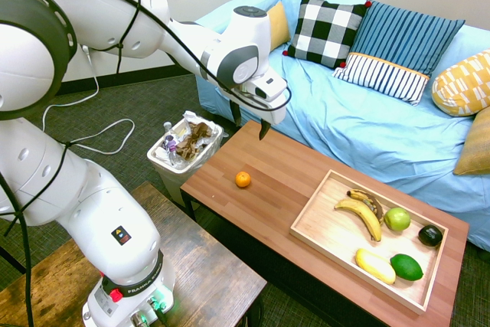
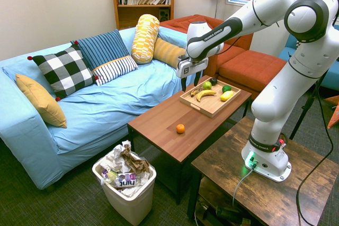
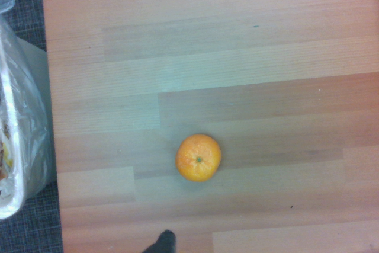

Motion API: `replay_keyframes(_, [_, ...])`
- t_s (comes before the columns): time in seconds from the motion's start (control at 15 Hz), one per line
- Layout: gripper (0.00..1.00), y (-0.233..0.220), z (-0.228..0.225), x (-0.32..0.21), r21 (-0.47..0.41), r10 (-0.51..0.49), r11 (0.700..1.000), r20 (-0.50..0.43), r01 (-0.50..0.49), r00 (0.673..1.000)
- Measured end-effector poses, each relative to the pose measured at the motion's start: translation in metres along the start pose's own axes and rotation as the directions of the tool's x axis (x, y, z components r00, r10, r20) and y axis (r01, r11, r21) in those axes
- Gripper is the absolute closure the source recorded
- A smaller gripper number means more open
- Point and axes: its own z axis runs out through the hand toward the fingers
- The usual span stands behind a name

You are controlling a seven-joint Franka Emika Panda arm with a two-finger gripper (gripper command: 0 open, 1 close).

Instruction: Put the tangerine in the tray

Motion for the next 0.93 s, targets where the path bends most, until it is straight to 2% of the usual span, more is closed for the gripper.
replay_keyframes(0.33, [0.00,-0.006,0.016,-0.001,-0.003,-0.006,1.000,0.003,0.006,1.000])
replay_keyframes(0.93, [0.00,-0.030,0.152,-0.025,-0.078,0.052,0.996,0.038,-0.049,0.998])
